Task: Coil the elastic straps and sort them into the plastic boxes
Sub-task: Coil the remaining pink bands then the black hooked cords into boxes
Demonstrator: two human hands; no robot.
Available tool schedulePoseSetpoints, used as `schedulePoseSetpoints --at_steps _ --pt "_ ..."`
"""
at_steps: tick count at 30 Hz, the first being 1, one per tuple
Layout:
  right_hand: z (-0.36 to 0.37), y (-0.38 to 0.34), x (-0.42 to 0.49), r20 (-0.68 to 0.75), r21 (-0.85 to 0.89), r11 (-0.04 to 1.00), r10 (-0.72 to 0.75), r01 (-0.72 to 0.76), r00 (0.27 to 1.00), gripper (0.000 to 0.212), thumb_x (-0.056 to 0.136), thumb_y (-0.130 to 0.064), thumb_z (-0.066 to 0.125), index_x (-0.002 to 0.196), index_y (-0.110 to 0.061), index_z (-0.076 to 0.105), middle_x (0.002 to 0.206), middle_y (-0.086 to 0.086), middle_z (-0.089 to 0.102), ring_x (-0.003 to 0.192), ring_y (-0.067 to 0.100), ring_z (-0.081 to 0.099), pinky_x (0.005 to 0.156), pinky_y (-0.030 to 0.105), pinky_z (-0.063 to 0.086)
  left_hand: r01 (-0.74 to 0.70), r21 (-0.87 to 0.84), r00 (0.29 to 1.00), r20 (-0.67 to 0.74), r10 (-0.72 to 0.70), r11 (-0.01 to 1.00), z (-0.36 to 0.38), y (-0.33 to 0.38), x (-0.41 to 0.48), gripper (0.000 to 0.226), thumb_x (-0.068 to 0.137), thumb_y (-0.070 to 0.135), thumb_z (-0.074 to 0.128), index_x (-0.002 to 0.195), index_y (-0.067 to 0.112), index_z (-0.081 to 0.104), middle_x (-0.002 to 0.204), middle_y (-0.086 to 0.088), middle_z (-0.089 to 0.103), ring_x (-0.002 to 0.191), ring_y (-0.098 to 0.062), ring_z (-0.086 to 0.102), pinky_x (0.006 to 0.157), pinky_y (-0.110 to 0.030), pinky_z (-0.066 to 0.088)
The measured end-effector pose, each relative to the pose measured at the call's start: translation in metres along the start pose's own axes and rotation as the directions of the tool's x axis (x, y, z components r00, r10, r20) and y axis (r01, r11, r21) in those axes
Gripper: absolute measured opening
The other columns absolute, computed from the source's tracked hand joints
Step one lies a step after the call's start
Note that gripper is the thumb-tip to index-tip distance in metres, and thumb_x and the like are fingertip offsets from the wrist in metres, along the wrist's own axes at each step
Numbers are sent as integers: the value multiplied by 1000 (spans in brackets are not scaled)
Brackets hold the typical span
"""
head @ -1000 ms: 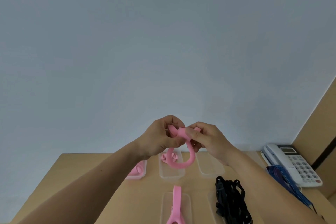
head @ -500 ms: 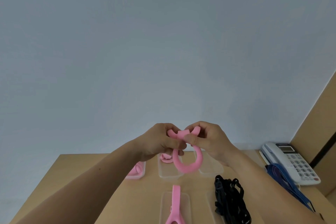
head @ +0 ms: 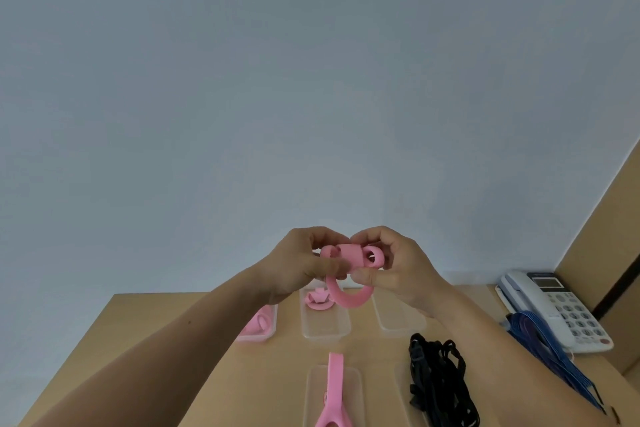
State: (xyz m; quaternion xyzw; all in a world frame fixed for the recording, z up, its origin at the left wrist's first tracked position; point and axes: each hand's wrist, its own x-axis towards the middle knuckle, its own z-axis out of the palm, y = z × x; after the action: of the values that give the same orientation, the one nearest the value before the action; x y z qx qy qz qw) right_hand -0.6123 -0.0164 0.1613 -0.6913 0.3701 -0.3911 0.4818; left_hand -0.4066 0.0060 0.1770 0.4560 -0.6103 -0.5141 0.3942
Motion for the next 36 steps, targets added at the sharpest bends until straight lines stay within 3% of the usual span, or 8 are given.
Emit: schedulePoseSetpoints --at_steps 4,7,12,18,22,25,32,36 --pt "-5 -2 6 -11 -36 999 35 -36 999 28 77 -29 80 104 -30 69 101 -4 72 93 19 66 83 29 57 -56 31 998 -10 56 998 2 -3 0 34 75 2 78 105 14 69 106 -4 70 92 -27 71 80 -37 60" --pt "-4 -4 8 -27 -72 994 83 -85 996 7 88 -31 72 93 -25 73 82 -1 71 72 14 63 68 21 53 -100 101 995 -4 101 990 2 -1 0 35 73 6 74 104 18 67 106 1 69 96 -31 68 80 -44 58" --pt "2 -5 9 2 -85 991 100 -99 995 14 86 -30 74 92 -18 71 64 -2 64 51 15 54 55 23 49 -157 249 983 -58 176 956 2 -3 2 36 74 4 65 96 32 66 110 6 65 96 -18 64 76 -31 58" --pt "5 -4 7 -47 -125 992 7 -13 999 13 83 -27 78 94 -21 73 65 -11 63 52 7 54 55 21 47 -79 150 996 -37 85 986 2 -7 2 52 75 15 70 120 35 52 120 4 58 98 -13 63 75 -23 56" --pt "7 -4 5 -75 -176 984 -31 17 997 23 76 -35 82 93 -23 73 71 -19 66 61 -1 57 57 13 44 3 117 1000 27 -7 993 -5 -5 0 37 81 36 71 115 22 67 111 2 70 104 -12 66 97 -34 52" --pt "5 -2 5 -88 -190 981 -46 28 995 17 78 -22 83 92 -25 73 75 -20 68 68 -2 59 59 12 44 27 -3 998 65 -27 1000 -7 -8 -2 31 87 29 60 111 12 71 113 -13 70 110 -31 64 101 -47 51" --pt "2 -2 5 -85 -195 979 -77 60 993 29 80 -13 80 99 -32 68 97 -18 70 82 7 64 69 18 50 -117 -76 992 42 121 990 -4 -11 -4 32 94 9 65 125 15 64 111 -6 74 100 -23 71 80 -32 56" --pt "3 -5 6 -11 -94 995 -19 18 1000 20 86 -31 74 106 -31 68 94 -11 70 79 9 64 69 21 51 -168 -84 985 28 170 982 -5 -12 -6 38 85 3 67 121 11 65 100 0 75 89 -17 71 76 -29 54"
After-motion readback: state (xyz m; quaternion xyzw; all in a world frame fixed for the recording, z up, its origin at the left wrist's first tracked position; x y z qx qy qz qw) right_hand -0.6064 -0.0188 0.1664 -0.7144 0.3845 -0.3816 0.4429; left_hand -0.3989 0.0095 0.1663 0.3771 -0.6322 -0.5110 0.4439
